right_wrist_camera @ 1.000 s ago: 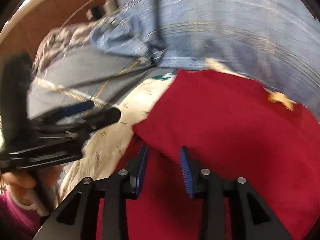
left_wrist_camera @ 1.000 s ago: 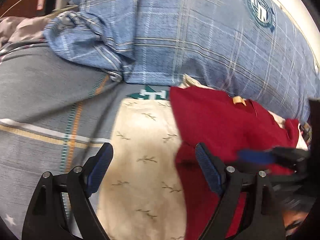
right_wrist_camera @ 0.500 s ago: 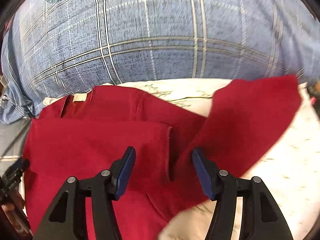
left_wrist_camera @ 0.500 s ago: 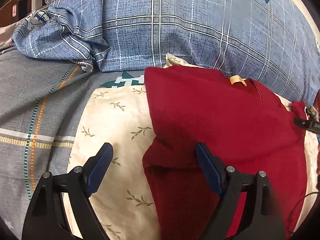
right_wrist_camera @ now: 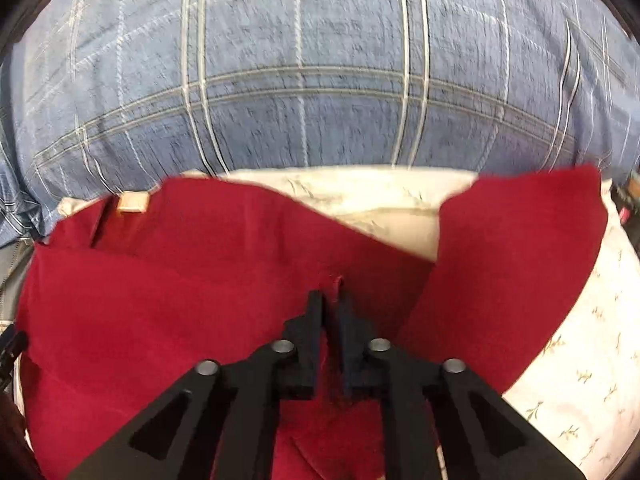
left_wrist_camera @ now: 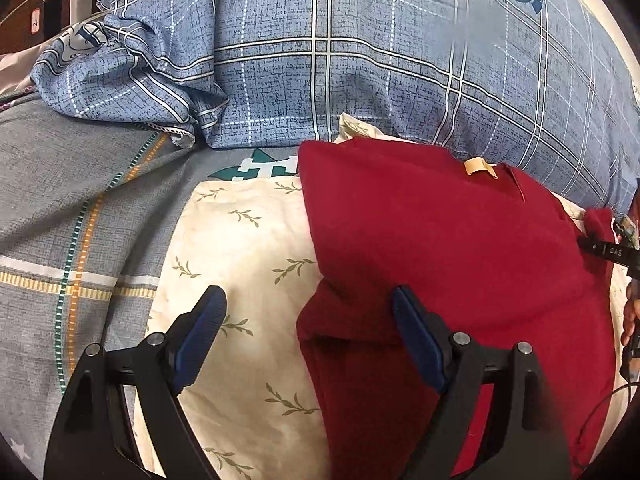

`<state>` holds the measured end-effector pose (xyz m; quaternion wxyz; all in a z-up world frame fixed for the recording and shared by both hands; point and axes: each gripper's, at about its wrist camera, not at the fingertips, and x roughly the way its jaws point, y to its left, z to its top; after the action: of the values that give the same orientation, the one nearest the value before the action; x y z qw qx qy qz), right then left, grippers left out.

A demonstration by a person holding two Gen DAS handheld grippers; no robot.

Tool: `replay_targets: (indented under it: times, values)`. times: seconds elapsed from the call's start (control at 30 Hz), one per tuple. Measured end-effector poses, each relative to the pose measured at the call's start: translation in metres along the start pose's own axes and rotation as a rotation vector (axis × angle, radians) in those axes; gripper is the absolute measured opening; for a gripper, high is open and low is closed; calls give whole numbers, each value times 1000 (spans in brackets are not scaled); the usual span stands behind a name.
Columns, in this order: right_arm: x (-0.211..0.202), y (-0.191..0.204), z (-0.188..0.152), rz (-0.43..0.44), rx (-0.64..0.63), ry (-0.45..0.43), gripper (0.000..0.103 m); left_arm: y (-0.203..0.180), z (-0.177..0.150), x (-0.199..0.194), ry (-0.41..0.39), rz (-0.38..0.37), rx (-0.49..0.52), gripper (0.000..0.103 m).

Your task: Fold small clothes

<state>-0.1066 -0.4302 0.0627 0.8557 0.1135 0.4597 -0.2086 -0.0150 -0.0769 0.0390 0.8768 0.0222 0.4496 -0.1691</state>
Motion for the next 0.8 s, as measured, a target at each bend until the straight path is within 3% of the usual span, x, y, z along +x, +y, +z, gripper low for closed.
replay_targets:
  times: [0.13,0.2,0.3,0.4,0.43,0.47,0.53,0.6,0.8]
  values:
    - [-33,0,-10,35,30,-65,32,0,0,-2,-7,7,3,85]
    - [-45,7,-18,59,3,-89,32,0,0,-3,-10,10,4,85]
    - [-34,18,-26,60,-55,-44,31,-1,1,-8,-28,-1,8,85]
    - [-31,12,-30,85,-25,-34,31,-2,1,-17,-58,-44,9,85]
    - [-38,5,-29,109,4,-41,32,-2,1,-20,-66,-59,11,85]
    - [-46,-4,-29,142,44,-53,42,-3,1,-21,-70,-69,12,85]
    - [-56,-25,-27,127,117,-90,58,-4,2,-22,-70,-84,11,85]
    - [-60,-58,-28,75,195,-122,59,-5,2,-20,-64,-87,9,85]
    - [-46,-153,-32,22,462,-93,61,-6,1,-14,-51,-77,11,85]
